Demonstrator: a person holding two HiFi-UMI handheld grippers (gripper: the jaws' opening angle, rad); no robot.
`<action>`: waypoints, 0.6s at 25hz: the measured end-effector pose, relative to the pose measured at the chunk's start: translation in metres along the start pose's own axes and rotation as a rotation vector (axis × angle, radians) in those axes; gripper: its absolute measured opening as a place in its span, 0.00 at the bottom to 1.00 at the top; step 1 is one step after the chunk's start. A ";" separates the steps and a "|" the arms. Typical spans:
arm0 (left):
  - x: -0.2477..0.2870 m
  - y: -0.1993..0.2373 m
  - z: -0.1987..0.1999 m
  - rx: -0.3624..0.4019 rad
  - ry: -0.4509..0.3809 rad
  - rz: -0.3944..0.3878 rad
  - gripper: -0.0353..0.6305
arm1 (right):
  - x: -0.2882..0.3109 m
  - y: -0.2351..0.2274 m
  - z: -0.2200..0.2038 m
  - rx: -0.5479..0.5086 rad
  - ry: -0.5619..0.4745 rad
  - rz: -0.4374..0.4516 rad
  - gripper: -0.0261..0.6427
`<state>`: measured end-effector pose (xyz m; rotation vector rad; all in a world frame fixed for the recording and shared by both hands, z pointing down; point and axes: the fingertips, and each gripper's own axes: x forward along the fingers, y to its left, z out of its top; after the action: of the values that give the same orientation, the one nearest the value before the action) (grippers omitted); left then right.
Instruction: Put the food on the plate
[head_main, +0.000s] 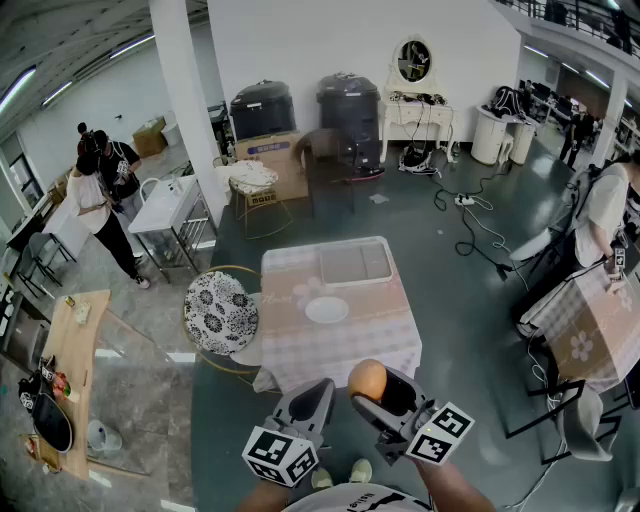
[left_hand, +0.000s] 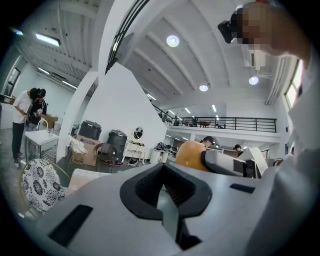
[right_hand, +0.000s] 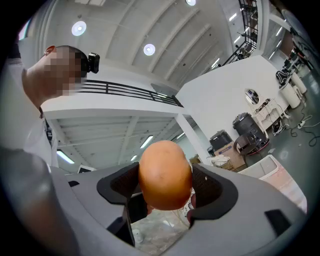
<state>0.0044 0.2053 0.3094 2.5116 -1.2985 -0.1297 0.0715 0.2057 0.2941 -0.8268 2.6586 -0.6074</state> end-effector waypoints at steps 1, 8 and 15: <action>0.001 0.000 0.000 0.001 -0.001 0.001 0.06 | 0.000 -0.002 0.001 -0.002 0.000 0.000 0.51; 0.010 -0.005 -0.001 0.010 0.000 0.009 0.06 | -0.005 -0.010 0.004 -0.002 0.002 0.004 0.51; 0.013 -0.005 -0.002 0.011 -0.006 0.011 0.06 | -0.008 -0.014 0.008 0.014 -0.002 0.024 0.51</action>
<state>0.0165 0.1982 0.3103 2.5148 -1.3182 -0.1288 0.0879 0.1973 0.2951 -0.7905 2.6552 -0.6176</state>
